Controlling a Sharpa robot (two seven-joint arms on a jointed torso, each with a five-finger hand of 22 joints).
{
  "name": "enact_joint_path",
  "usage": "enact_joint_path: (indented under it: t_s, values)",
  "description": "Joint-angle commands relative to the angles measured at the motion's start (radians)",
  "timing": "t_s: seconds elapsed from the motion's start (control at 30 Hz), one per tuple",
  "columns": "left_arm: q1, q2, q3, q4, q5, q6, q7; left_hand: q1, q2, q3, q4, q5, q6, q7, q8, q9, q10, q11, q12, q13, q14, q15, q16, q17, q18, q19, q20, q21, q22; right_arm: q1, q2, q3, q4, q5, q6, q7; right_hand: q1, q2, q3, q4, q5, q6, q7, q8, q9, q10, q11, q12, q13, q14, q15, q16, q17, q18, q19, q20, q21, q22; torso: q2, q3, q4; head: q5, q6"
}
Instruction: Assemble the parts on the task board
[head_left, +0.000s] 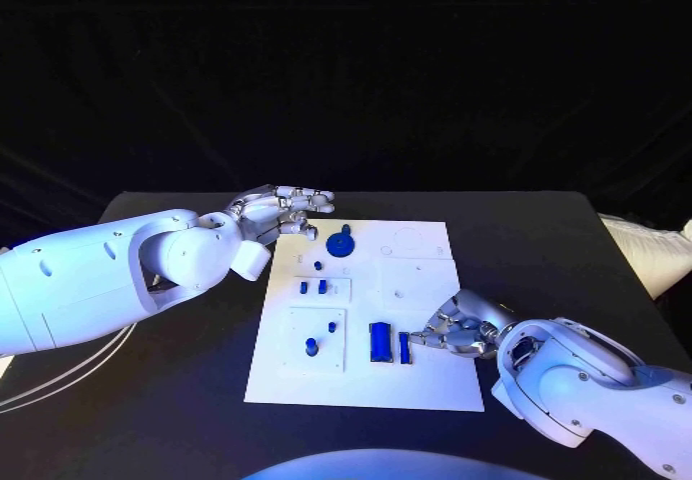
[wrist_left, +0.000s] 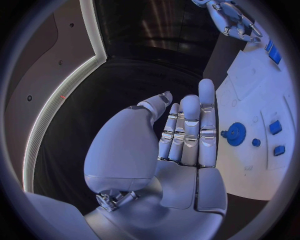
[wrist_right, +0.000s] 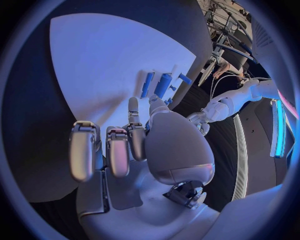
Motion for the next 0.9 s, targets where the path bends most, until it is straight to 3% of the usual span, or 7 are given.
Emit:
enact_joint_path:
  t_s: [0.03, 0.13, 0.27, 0.4, 0.57, 0.73, 0.9]
  values:
    - [-0.003, 0.008, 0.0, -0.009, 0.003, -0.018, 0.047, -0.008, 0.009, -0.004, -0.001, 0.005, -0.003, -0.004, 0.008, 0.001, -0.003, -0.001, 0.008, -0.001, -0.011, 0.001, -0.001, -0.007, 0.018, 0.0, 0.006, -0.004, -0.002, 0.028, -0.001, 0.001, -0.048, 0.273, -0.092, 0.299, 0.048, 0.013, -0.005, -0.019, 0.001, -0.046, 0.022, -0.029, -0.02, -0.005, 0.02, -0.144, 0.091, 0.063, 0.019, -0.076, 0.116, 0.034, -0.044, 0.019, -0.095, -0.093, -0.012, -0.0049, -0.0029, -0.005, 0.009]
    - [-0.01, 0.02, 0.0, -0.029, 0.022, -0.052, 0.081, -0.014, 0.011, -0.01, 0.001, 0.005, 0.006, -0.011, 0.017, 0.003, 0.006, -0.007, 0.02, 0.001, -0.026, -0.001, -0.01, -0.025, 0.019, -0.007, 0.006, -0.011, -0.005, 0.063, 0.012, 0.001, -0.126, 0.518, -0.102, 0.481, 0.117, 0.034, 0.008, -0.056, -0.003, -0.072, 0.036, -0.045, -0.037, -0.077, 0.031, -0.347, -0.006, 0.025, 0.026, -0.2, -0.007, 0.066, -0.11, 0.027, -0.234, -0.244, -0.026, -0.0109, -0.0042, -0.011, 0.023]
    - [-0.018, 0.043, 0.0, -0.068, 0.044, -0.091, 0.124, -0.023, 0.014, -0.025, 0.005, 0.004, 0.023, -0.024, 0.031, 0.004, 0.027, -0.016, 0.036, 0.001, -0.076, -0.006, -0.05, -0.051, 0.02, -0.049, 0.005, -0.044, -0.023, 0.095, 0.042, 0.001, -0.23, 0.771, -0.084, 0.648, 0.194, 0.052, 0.038, -0.089, -0.036, -0.101, 0.059, -0.064, -0.063, -0.26, 0.046, -0.906, -0.344, -0.133, 0.052, -0.723, -0.458, 0.133, -0.287, 0.046, -0.652, -0.643, -0.049, -0.0188, -0.0034, -0.017, 0.05]
    - [-0.026, 0.073, 0.0, -0.121, 0.059, -0.121, 0.161, -0.018, 0.027, -0.022, 0.007, 0.004, 0.049, -0.03, 0.035, 0.002, 0.063, -0.015, 0.014, -0.012, -0.162, -0.002, -0.229, -0.144, 0.017, -0.165, 0.012, -0.134, -0.073, 0.117, 0.084, 0.002, -0.339, 0.964, -0.042, 0.763, 0.257, 0.055, 0.089, -0.103, -0.051, -0.109, 0.08, -0.075, -0.09, -0.338, 0.079, -1.098, -0.548, -0.266, 0.082, -1.0, -0.628, 0.126, -0.371, 0.076, -0.817, -0.753, -0.073, -0.0262, -0.0013, -0.019, 0.073]
    - [-0.041, 0.112, -0.001, -0.193, 0.093, -0.159, 0.21, -0.022, 0.021, -0.005, 0.02, 0.002, 0.046, -0.014, 0.0, -0.001, 0.078, 0.005, -0.093, -0.013, -0.248, 0.079, -0.578, -0.304, 0.0, -0.377, 0.065, -0.324, -0.204, 0.131, 0.156, 0.01, -0.486, 1.098, 0.024, 0.869, 0.275, 0.026, 0.159, -0.083, -0.093, -0.117, 0.094, -0.08, -0.143, -0.329, 0.124, -1.247, -0.857, -0.371, 0.146, -1.285, -0.848, 0.13, -0.456, 0.146, -1.055, -0.928, -0.099, -0.0288, 0.0, -0.026, 0.101]
    - [-0.056, 0.146, -0.001, -0.251, 0.126, -0.198, 0.252, -0.026, 0.015, -0.04, 0.028, 0.001, 0.025, -0.014, -0.04, -0.003, 0.052, 0.035, -0.18, -0.012, -0.279, 0.118, -0.763, -0.392, 0.015, -0.489, 0.136, -0.44, -0.327, 0.135, 0.233, 0.021, -0.628, 1.142, 0.08, 0.936, 0.249, 0.005, 0.186, -0.08, -0.113, -0.131, 0.099, -0.077, -0.201, -0.351, 0.138, -1.248, -1.062, -0.358, 0.178, -1.41, -0.989, 0.132, -0.424, 0.182, -1.182, -1.043, -0.116, -0.0299, 0.0035, -0.036, 0.125]
    - [-0.065, 0.166, -0.001, -0.278, 0.137, -0.216, 0.27, -0.018, 0.023, -0.066, 0.027, 0.002, 0.021, -0.019, -0.043, -0.003, 0.049, 0.043, -0.206, -0.013, -0.261, 0.122, -0.826, -0.421, 0.023, -0.504, 0.155, -0.439, -0.379, 0.136, 0.278, 0.025, -0.705, 1.146, 0.106, 0.962, 0.234, 0.007, 0.193, -0.102, -0.115, -0.132, 0.1, -0.077, -0.24, -0.355, 0.148, -1.246, -1.16, -0.329, 0.183, -1.455, -1.069, 0.132, -0.383, 0.185, -1.238, -1.104, -0.123, -0.0293, 0.0054, -0.036, 0.14]
